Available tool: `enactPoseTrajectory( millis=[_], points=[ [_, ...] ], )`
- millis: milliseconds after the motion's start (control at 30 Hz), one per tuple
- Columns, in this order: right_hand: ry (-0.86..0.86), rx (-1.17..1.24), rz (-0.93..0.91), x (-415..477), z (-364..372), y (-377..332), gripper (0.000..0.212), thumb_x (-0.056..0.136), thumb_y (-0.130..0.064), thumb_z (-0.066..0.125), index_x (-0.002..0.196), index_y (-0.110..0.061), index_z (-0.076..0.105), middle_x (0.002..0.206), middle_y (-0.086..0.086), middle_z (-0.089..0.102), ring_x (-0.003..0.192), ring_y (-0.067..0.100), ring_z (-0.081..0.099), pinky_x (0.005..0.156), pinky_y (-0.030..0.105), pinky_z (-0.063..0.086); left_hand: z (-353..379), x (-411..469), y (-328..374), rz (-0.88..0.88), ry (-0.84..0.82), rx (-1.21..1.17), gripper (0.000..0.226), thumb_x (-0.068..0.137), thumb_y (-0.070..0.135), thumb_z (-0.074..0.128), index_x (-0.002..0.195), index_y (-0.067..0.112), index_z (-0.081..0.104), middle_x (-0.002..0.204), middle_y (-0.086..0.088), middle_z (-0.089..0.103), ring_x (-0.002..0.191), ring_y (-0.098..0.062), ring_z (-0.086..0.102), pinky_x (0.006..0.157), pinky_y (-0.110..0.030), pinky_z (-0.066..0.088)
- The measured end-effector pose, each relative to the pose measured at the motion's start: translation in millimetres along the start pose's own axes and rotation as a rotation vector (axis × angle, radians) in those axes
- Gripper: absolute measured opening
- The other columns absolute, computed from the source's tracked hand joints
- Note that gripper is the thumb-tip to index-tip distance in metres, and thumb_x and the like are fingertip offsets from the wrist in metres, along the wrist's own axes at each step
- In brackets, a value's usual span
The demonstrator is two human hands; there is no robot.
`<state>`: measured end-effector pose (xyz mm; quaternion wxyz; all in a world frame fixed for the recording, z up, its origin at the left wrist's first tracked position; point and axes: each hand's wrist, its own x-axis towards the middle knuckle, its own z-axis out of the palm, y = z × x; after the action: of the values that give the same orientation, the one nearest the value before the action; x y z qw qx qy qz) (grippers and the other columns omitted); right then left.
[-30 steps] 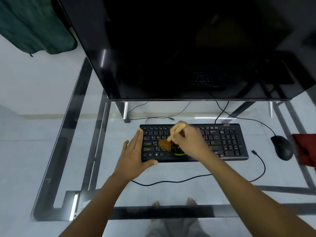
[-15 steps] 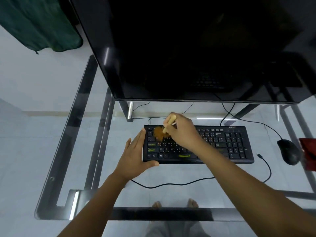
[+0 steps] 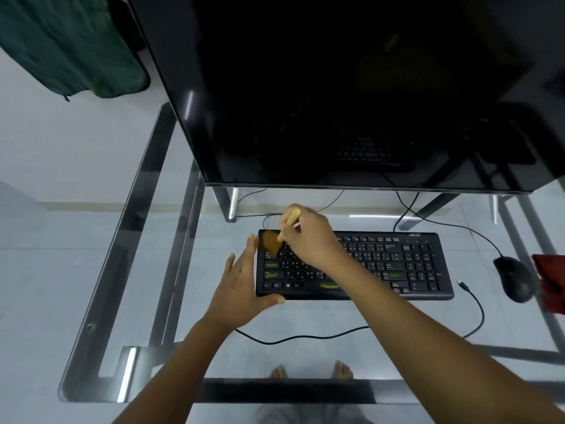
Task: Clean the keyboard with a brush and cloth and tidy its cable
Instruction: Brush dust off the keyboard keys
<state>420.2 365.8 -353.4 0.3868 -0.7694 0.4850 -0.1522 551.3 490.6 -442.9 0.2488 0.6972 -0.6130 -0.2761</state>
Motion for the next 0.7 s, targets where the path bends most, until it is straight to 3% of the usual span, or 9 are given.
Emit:
enactPoseTrajectory(
  millis=[67,200,267,333,400,467,500,633,700],
  points=[
    [0.152,0.061,-0.019,1,-6,1,0.009,0.094,-0.011,0.055,0.088,-0.014,0.061,0.094,0.002,0.062,0.073,0.004,0.063,0.065,0.014,0.051,0,0,0,0.005,-0.012,0.003,0.127,0.068,0.061,0.074,0.15,0.024,-0.014,0.156,0.016,0.0,0.142,0.003,0.003,0.121,-0.042,0.002],
    [-0.038,0.261,0.139,-11,-16,17,0.007,0.095,-0.013,0.057,0.09,-0.011,0.062,0.087,0.002,0.073,0.074,0.01,0.07,0.07,0.025,0.058,0,2,1,0.001,-0.035,0.041,0.127,0.068,0.063,0.073,0.149,0.03,-0.019,0.159,0.003,0.019,0.147,-0.012,0.016,0.12,-0.046,0.004],
    [0.16,0.132,0.101,-24,-20,35,0.008,0.094,-0.012,0.059,0.088,-0.017,0.062,0.087,-0.001,0.069,0.073,0.008,0.064,0.067,0.024,0.052,-1,3,3,0.003,-0.039,0.054,0.126,0.068,0.06,0.075,0.151,0.028,-0.015,0.161,0.003,0.014,0.148,-0.013,0.009,0.119,-0.047,0.002],
    [0.337,0.034,-0.04,-44,-24,42,0.008,0.092,-0.01,0.061,0.089,-0.017,0.064,0.091,-0.001,0.061,0.073,0.002,0.055,0.065,0.014,0.041,-1,4,5,0.012,-0.032,0.094,0.127,0.068,0.058,0.075,0.152,0.021,-0.013,0.162,0.003,0.003,0.149,-0.013,-0.001,0.118,-0.047,0.0],
    [0.165,-0.021,-0.126,-67,-17,43,0.008,0.091,-0.01,0.061,0.09,-0.016,0.066,0.094,-0.003,0.056,0.078,0.002,0.054,0.067,0.016,0.042,-1,6,6,0.02,-0.05,0.138,0.129,0.068,0.057,0.076,0.152,0.018,-0.014,0.162,0.001,-0.003,0.149,-0.014,-0.007,0.119,-0.048,0.0],
    [-0.148,-0.064,-0.145,-89,-9,40,0.01,0.091,-0.011,0.06,0.09,-0.019,0.065,0.096,-0.006,0.055,0.083,0.008,0.057,0.071,0.03,0.049,-1,8,6,0.02,-0.067,0.145,0.13,0.067,0.053,0.079,0.152,0.017,-0.013,0.162,0.0,-0.003,0.149,-0.015,-0.006,0.119,-0.05,0.002],
    [-0.203,-0.031,-0.135,-94,-9,39,0.011,0.091,-0.01,0.059,0.09,-0.019,0.065,0.096,-0.007,0.056,0.084,0.009,0.059,0.074,0.035,0.051,-1,9,7,0.017,-0.077,0.15,0.131,0.067,0.053,0.08,0.152,0.017,-0.014,0.162,0.0,-0.002,0.149,-0.016,-0.005,0.119,-0.05,0.002],
    [0.089,0.106,-0.104,-85,-17,36,0.014,0.089,-0.004,0.058,0.088,-0.016,0.065,0.095,-0.004,0.058,0.082,0.01,0.063,0.074,0.028,0.052,0,9,6,0.005,-0.098,0.148,0.133,0.066,0.054,0.08,0.151,0.018,-0.016,0.163,0.001,-0.001,0.149,-0.016,-0.003,0.119,-0.05,0.002],
    [0.011,0.023,-0.12,-87,-12,36,0.011,0.09,-0.009,0.06,0.088,-0.018,0.065,0.094,-0.005,0.057,0.083,0.007,0.059,0.073,0.027,0.048,0,9,6,-0.012,-0.104,0.131,0.133,0.066,0.054,0.08,0.152,0.018,-0.014,0.162,0.003,-0.001,0.149,-0.015,-0.002,0.119,-0.05,0.002]
  ],
)
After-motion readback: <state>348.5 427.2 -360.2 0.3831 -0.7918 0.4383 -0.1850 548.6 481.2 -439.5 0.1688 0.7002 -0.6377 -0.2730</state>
